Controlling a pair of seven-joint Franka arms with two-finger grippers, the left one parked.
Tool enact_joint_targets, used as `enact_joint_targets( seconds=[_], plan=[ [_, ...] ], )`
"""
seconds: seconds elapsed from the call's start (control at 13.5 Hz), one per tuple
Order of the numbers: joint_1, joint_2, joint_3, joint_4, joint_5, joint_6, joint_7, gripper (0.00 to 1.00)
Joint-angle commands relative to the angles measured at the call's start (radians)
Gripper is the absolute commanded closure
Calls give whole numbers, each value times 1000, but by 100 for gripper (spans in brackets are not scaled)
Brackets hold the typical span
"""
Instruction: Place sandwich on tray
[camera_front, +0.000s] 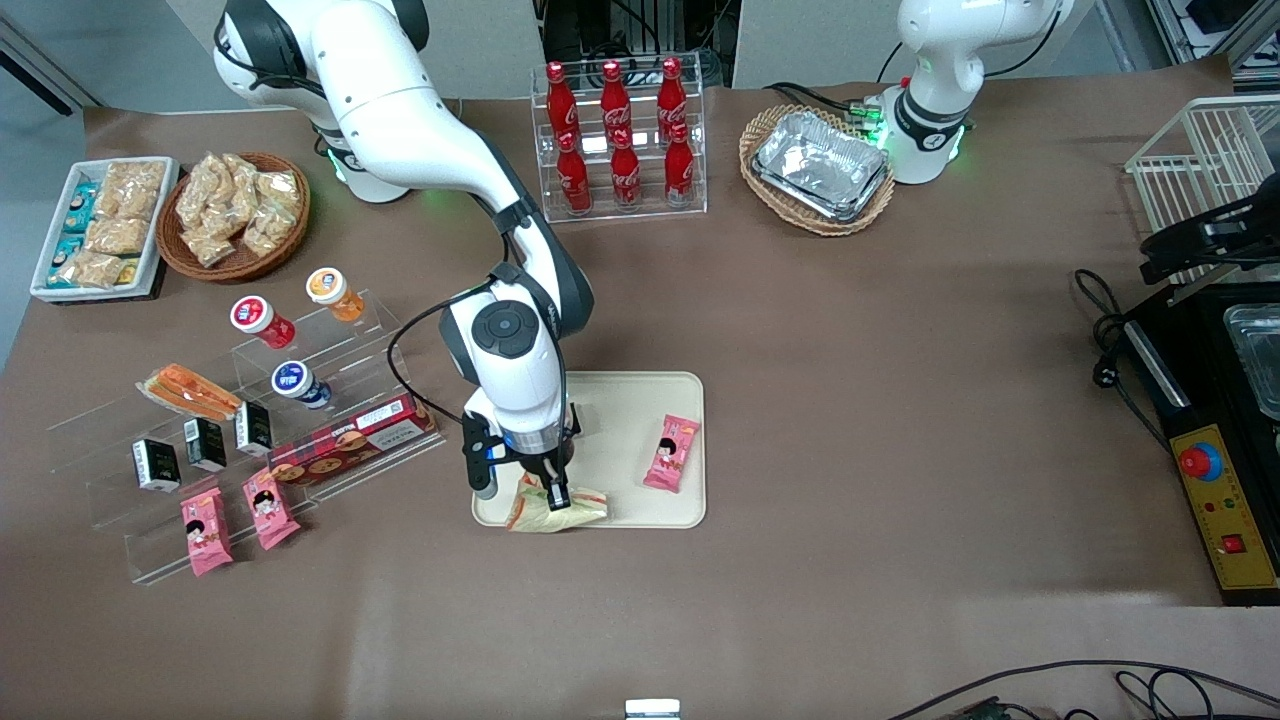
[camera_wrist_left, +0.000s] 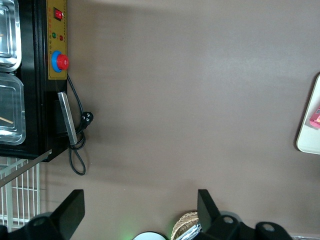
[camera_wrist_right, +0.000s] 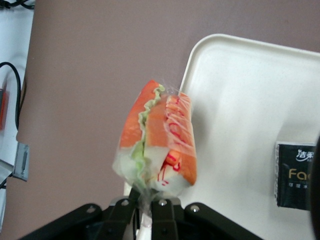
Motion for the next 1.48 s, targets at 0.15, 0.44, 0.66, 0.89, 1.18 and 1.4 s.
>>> enact_joint_targets(
  seconds=[0.15,0.44,0.66,0.89,1.18,1.4],
  plan=[
    [-29,91,65,39,54,56,1,100],
    [-32,94,80,32,83,55,-1,99],
    [-35,96,80,32,83,53,-1,65],
    [-52,97,79,33,85,51,-2,0],
    [-57,67,79,32,86,33,-1,0],
    [-69,-36,74,32,82,-121,-45,0]
  ],
)
